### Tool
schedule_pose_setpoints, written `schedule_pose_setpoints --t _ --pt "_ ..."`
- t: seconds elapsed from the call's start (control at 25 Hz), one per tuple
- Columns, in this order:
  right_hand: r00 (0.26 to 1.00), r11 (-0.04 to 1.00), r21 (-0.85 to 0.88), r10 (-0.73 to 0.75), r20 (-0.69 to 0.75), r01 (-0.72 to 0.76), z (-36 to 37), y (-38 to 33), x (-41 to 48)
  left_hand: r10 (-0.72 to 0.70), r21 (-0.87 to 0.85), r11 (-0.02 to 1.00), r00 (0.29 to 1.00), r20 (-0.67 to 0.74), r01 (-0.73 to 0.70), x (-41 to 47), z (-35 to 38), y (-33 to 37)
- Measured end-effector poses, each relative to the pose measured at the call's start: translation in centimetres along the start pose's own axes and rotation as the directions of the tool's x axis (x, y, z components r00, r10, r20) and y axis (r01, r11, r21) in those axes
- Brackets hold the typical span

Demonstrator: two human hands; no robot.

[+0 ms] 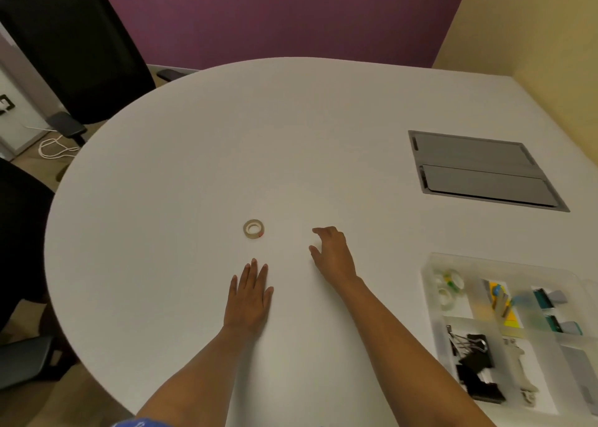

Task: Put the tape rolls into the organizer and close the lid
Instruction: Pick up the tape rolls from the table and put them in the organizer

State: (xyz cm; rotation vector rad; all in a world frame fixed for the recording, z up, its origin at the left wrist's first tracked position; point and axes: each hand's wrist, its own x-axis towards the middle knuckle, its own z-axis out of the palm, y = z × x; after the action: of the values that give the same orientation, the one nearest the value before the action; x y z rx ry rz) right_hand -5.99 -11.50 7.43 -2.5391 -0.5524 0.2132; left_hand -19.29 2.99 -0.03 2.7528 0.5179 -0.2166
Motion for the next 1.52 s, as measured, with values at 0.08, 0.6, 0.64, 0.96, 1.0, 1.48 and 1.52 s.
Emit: schedule_pose_setpoints --t 0.08,0.6,0.64,0.96,1.0,1.48,1.52 --pt "1.000 1.000 -0.019 -0.007 0.030 0.008 1.9 -2.3 1.0 0.024 -0.006 1.000 1.000 -0.013 -0.024 0.7 -0.6 -2.2" --pt "0.982 0.993 -0.112 -0.011 0.187 0.032 9.6 -9.3 7.3 0.195 0.033 0.981 0.968 -0.154 -0.193 5.5 -1.8 -9.0" --pt "0.981 0.991 -0.128 -0.015 0.195 0.041 9.9 -9.4 7.5 0.195 0.033 0.981 0.967 -0.164 -0.193 5.6 -1.8 -9.1" --pt "0.990 0.993 -0.118 -0.009 0.138 0.025 10.4 -9.2 7.8 0.191 0.027 0.981 0.962 -0.193 -0.190 5.8 -1.6 -9.3" --pt "0.993 0.994 -0.107 -0.001 0.122 0.014 10.3 -9.1 7.7 0.191 0.024 0.981 0.962 -0.194 -0.190 5.8 -1.6 -9.3" --pt "0.997 0.996 -0.026 0.081 -0.008 -0.082 5.2 -4.5 3.5 0.107 0.003 0.994 0.991 -0.078 -0.107 4.0 -1.1 -6.3" --pt "0.996 0.996 -0.023 0.091 -0.018 -0.091 4.6 -3.8 2.9 0.110 0.002 0.994 0.992 -0.067 -0.110 3.6 -0.9 -5.7"
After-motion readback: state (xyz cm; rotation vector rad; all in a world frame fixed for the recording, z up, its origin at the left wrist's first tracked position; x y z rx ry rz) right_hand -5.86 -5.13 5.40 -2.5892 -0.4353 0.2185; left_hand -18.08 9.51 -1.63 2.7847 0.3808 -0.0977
